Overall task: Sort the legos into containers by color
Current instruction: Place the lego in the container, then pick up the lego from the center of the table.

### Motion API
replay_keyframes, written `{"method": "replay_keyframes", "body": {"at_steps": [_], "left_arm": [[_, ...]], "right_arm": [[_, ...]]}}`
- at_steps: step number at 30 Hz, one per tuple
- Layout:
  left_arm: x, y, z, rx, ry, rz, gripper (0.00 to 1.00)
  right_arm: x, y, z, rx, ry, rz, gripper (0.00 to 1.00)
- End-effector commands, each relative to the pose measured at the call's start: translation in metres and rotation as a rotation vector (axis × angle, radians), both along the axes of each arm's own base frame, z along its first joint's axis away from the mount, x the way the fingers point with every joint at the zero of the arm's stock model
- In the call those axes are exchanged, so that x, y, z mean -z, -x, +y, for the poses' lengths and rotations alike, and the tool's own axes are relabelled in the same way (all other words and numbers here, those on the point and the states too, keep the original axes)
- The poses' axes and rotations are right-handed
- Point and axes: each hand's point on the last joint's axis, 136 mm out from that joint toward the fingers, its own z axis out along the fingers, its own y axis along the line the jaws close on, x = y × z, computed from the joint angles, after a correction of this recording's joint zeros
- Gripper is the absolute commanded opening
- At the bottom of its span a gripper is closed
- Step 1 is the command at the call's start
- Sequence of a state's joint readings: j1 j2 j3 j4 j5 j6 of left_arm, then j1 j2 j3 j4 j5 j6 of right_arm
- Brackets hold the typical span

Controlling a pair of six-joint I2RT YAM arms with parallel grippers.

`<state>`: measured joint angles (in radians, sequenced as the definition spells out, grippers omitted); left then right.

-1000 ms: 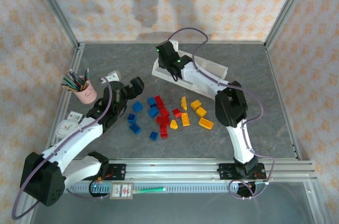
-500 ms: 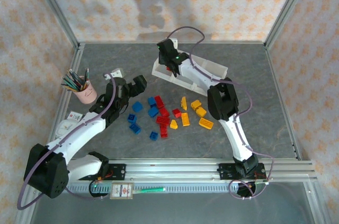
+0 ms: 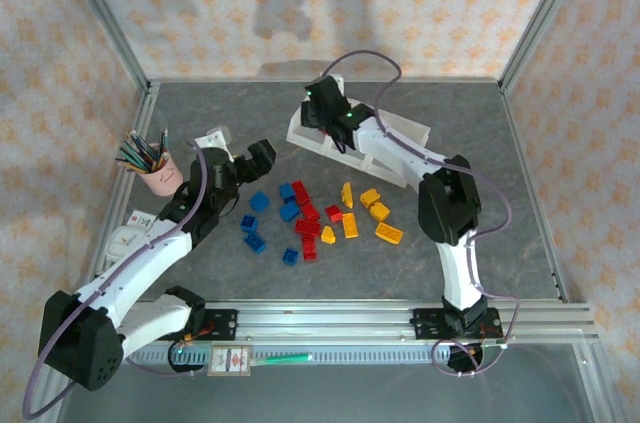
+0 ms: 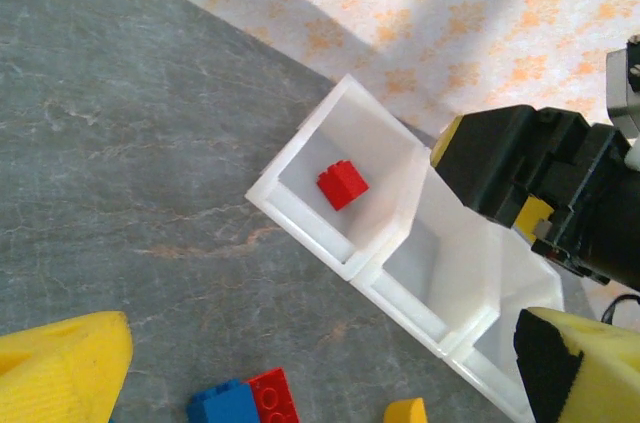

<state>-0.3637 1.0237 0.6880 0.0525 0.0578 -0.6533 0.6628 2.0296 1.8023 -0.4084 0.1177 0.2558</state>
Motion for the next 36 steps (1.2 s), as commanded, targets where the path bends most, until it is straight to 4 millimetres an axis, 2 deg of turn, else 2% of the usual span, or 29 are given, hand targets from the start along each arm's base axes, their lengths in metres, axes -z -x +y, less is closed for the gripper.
{"method": "replay_keyframes", "body": {"at_steps": [1,8,19,24,29,32,36], "left_arm": [[0.004,0.012,-0.004,0.047,0.021,0.018,0.99],[0.025,0.039,-0.012,0.095,0.053,0.061,0.99],[0.054,0.081,-0.037,0.172,0.056,0.145,0.99],[0.065,0.094,-0.046,0.199,0.069,0.176,0.99],[0.071,0.097,-0.050,0.205,0.072,0.192,0.99],[0.071,0.097,-0.052,0.205,0.080,0.190,0.99],[0.073,0.097,-0.052,0.198,0.079,0.192,0.99]], "right_arm": [[-0.016,0.026,-0.002,-0.007,-0.023,-0.002,0.75],[0.006,0.078,-0.017,-0.014,-0.015,0.093,0.79],[0.070,0.156,-0.041,0.013,0.067,0.278,0.76],[0.102,0.192,-0.037,-0.066,0.073,0.359,0.70],[0.120,0.211,-0.031,-0.155,0.112,0.388,0.64],[0.132,0.212,-0.036,-0.158,0.153,0.400,0.62],[0.144,0.215,-0.031,-0.197,0.159,0.420,0.58]]}}
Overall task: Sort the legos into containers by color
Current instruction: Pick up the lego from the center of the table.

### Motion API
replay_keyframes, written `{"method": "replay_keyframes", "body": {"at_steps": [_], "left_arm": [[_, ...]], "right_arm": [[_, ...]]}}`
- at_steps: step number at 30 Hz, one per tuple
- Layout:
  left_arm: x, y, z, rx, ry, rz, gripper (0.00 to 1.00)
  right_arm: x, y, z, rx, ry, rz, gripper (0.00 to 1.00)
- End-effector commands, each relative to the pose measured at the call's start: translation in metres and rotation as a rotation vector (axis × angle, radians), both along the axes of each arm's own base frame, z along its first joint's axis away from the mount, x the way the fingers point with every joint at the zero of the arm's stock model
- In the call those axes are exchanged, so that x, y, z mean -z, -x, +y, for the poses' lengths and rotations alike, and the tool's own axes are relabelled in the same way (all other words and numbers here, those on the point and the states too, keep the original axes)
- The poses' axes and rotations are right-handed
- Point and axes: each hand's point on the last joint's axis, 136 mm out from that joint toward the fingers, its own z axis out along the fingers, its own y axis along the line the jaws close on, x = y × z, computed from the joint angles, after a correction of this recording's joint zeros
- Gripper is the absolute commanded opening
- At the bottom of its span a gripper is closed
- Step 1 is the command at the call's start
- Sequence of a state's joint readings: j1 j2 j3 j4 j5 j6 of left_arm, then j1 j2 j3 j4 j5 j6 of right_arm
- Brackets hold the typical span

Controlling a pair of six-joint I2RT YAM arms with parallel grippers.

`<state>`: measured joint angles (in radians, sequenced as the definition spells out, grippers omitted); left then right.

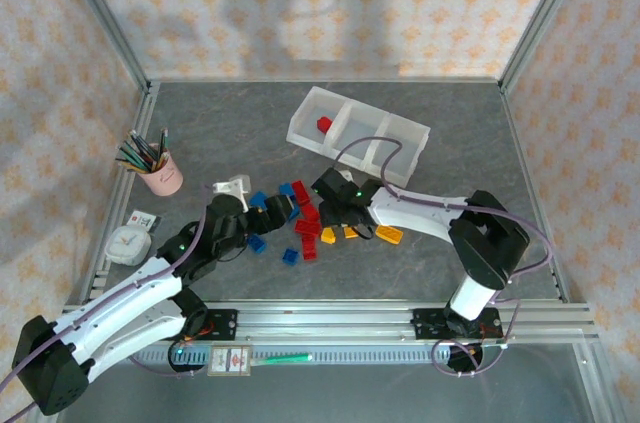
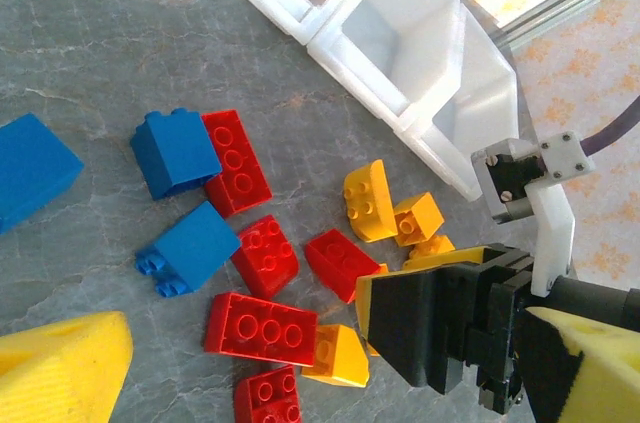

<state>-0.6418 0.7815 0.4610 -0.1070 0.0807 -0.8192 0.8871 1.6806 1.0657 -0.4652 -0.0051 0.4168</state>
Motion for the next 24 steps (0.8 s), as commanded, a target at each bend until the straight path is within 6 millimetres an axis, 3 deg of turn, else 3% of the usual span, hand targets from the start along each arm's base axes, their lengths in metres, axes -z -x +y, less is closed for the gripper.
{"method": "replay_keyframes", "body": {"at_steps": [1,8,17,24], "left_arm": [[0.006,-0.001,0.003,-0.032,-0.005,0.005,0.99],[0.009,-0.002,0.007,-0.047,-0.017,0.005,0.99],[0.010,-0.004,0.007,-0.056,-0.016,-0.003,0.99],[0.011,-0.005,0.007,-0.058,-0.021,-0.004,0.99]], "right_arm": [[0.009,-0.002,0.003,-0.037,0.015,-0.004,0.57],[0.020,-0.006,0.006,-0.065,0.056,0.000,0.55],[0.027,-0.015,0.007,-0.072,0.098,-0.018,0.43],[0.028,-0.021,0.008,-0.076,0.120,-0.036,0.44]]}}
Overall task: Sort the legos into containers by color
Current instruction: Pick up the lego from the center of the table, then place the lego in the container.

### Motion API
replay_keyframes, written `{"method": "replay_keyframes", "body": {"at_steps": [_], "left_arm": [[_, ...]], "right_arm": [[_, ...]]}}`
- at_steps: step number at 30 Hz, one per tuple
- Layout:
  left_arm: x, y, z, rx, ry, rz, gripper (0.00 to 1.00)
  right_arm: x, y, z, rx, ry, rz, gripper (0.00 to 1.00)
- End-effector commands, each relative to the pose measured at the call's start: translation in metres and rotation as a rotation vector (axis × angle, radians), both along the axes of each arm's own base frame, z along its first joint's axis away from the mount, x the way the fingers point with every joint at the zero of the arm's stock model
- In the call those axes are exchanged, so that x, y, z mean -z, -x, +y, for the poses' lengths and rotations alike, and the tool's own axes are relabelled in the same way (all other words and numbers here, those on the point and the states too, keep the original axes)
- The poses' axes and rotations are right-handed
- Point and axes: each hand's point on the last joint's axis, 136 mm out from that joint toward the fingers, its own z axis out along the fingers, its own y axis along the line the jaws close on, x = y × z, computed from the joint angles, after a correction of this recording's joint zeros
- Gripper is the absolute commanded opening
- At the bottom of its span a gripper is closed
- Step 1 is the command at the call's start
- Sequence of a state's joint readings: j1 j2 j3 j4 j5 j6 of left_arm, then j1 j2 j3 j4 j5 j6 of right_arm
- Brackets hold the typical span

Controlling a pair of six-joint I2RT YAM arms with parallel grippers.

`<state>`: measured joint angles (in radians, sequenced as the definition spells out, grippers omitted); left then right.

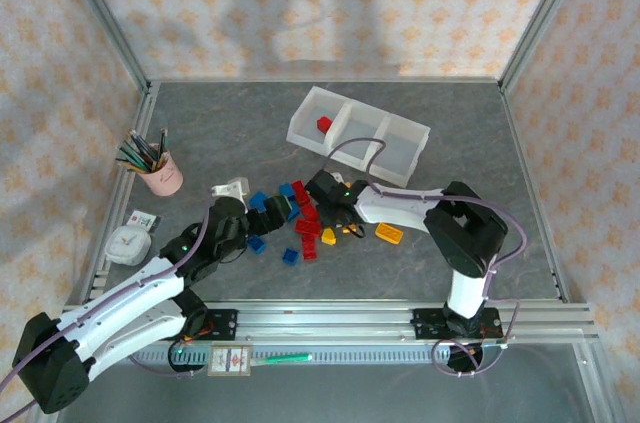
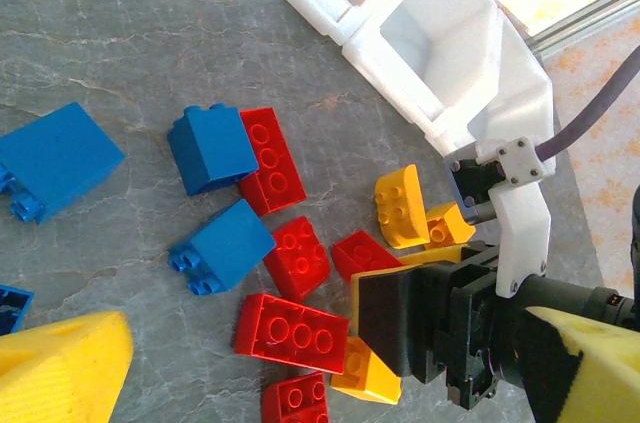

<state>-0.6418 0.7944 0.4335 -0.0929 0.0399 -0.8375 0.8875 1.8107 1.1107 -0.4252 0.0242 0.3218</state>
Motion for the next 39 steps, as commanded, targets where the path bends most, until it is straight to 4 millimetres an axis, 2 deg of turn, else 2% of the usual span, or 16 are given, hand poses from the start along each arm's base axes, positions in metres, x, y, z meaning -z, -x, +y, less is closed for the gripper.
{"method": "replay_keyframes", "body": {"at_steps": [1,7,12,21,25,31,36,39], "left_arm": [[-0.002,-0.003,0.000,-0.011,-0.004,-0.021,0.99],[-0.003,-0.003,0.001,-0.015,-0.008,-0.025,0.99],[-0.004,-0.004,0.001,-0.013,-0.010,-0.031,0.99],[-0.016,-0.008,0.006,-0.032,-0.046,-0.059,0.99],[-0.027,-0.011,0.012,-0.058,-0.078,-0.078,0.99],[-0.053,-0.022,0.018,-0.101,-0.096,-0.142,0.99],[-0.068,-0.036,0.026,-0.139,-0.111,-0.175,0.99],[-0.072,-0.048,0.030,-0.153,-0.104,-0.172,0.99]], "right_arm": [[-0.001,-0.008,0.000,-0.002,0.028,-0.028,0.43],[-0.006,-0.010,0.002,-0.004,0.022,-0.037,0.35],[-0.019,-0.010,0.003,-0.004,0.003,-0.052,0.31],[-0.055,-0.017,0.000,0.013,-0.038,-0.093,0.31],[-0.078,-0.026,0.000,0.029,-0.079,-0.118,0.31],[-0.100,-0.055,0.011,0.056,-0.171,-0.142,0.31],[-0.113,-0.092,0.024,0.096,-0.217,-0.207,0.31],[-0.122,-0.122,0.027,0.139,-0.236,-0.259,0.31]]}}
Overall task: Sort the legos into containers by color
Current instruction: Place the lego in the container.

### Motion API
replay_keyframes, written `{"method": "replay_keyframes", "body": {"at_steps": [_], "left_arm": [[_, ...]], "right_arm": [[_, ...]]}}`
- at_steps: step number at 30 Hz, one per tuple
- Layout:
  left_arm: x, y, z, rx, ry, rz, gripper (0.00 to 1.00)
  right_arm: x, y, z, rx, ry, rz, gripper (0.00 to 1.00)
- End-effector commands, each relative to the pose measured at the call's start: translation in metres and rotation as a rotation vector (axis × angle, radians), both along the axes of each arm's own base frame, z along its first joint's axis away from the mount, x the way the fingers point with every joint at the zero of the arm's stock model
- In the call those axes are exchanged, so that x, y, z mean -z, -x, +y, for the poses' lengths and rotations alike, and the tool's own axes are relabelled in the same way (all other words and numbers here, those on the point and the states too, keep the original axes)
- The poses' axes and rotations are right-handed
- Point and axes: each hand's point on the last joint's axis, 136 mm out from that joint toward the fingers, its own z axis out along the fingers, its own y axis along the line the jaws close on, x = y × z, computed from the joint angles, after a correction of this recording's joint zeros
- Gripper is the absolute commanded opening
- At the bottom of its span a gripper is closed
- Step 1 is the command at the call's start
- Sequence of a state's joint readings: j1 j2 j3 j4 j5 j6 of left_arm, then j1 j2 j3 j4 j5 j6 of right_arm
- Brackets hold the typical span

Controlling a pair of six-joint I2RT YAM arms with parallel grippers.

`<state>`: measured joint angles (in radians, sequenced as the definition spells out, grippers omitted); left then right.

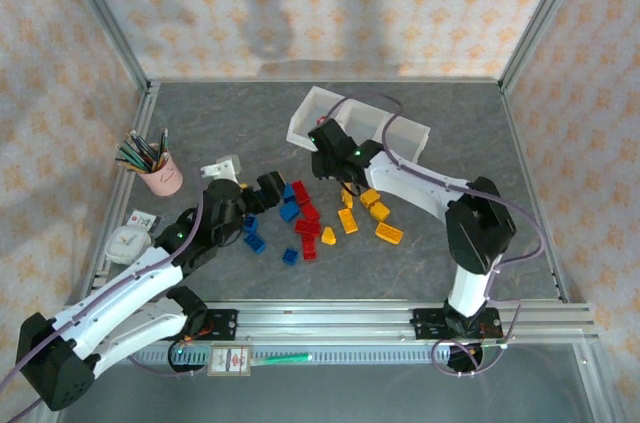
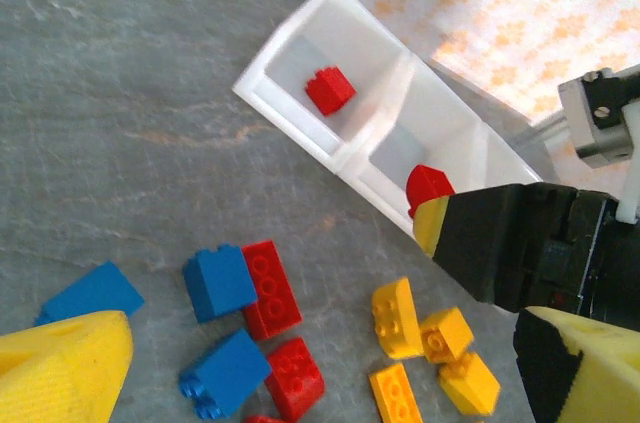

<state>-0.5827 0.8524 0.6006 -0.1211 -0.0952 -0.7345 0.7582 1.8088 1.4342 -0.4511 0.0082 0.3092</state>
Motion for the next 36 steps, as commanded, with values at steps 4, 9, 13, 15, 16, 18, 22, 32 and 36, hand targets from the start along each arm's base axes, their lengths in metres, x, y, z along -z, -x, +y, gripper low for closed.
{"method": "replay_keyframes", "body": {"at_steps": [4,9,13,15,16,18,22,32,36], "left_arm": [[-0.014,-0.027,0.014,-0.040,-0.008,-0.025,0.99],[-0.014,-0.041,0.021,-0.057,-0.013,-0.025,0.99],[-0.015,-0.051,0.024,-0.065,-0.017,-0.028,0.99],[-0.015,-0.054,0.025,-0.069,-0.021,-0.027,0.99],[-0.015,-0.055,0.026,-0.071,-0.026,-0.027,0.99],[-0.017,-0.057,0.026,-0.073,-0.026,-0.029,0.99],[-0.018,-0.059,0.025,-0.070,-0.023,-0.034,0.99],[-0.019,-0.051,0.020,-0.038,0.015,-0.035,0.99],[-0.012,-0.042,0.016,0.002,0.027,-0.010,0.99]], "right_arm": [[-0.015,-0.066,0.004,0.091,-0.016,-0.119,0.31],[-0.010,-0.113,0.004,0.129,0.016,-0.169,0.31],[-0.002,-0.145,0.007,0.153,0.052,-0.197,0.31],[0.002,-0.158,0.007,0.165,0.053,-0.201,0.32],[0.004,-0.163,0.006,0.174,0.057,-0.206,0.33],[0.007,-0.172,0.004,0.186,0.063,-0.212,0.38],[0.000,-0.180,0.009,0.161,0.061,-0.221,0.49],[-0.042,-0.140,0.015,0.086,-0.003,-0.248,0.59],[-0.047,-0.110,0.018,0.049,-0.003,-0.241,0.62]]}}
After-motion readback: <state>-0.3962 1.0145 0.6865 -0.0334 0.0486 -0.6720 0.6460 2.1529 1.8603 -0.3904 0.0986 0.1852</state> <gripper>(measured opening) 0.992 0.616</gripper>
